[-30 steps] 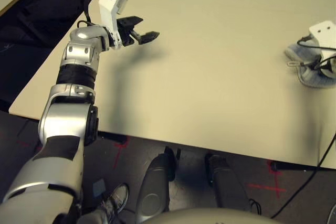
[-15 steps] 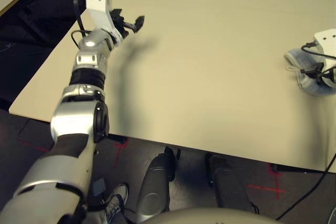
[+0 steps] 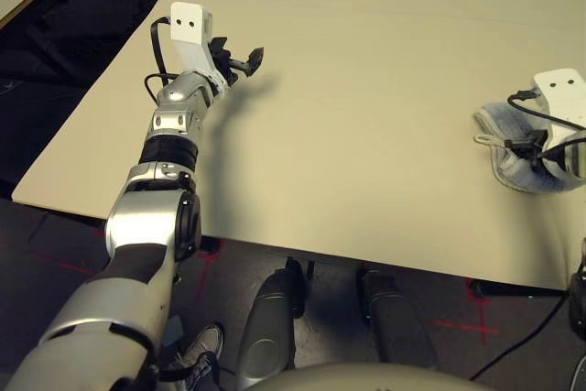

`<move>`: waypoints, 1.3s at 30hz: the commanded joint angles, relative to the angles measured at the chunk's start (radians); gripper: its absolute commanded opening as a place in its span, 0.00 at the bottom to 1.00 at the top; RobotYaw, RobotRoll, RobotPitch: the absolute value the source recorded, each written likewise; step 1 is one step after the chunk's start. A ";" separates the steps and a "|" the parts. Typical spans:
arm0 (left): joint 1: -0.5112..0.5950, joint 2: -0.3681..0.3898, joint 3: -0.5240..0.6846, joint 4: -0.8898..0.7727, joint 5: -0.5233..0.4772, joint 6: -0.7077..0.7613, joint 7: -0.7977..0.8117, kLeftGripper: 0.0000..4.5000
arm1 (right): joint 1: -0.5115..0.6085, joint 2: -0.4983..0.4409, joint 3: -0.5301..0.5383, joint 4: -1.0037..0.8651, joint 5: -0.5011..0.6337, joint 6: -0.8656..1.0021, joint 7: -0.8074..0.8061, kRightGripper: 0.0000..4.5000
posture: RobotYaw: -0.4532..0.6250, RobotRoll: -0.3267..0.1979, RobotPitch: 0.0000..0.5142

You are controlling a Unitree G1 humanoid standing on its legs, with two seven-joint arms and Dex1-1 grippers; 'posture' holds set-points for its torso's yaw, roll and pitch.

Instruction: Wipe the water off the table with a rag.

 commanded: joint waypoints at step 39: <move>0.041 -0.007 0.073 0.083 -0.007 -0.120 0.199 1.00 | 0.150 -0.107 -0.445 0.812 0.268 -1.584 0.002 0.99 | 0.35 0.62 0.41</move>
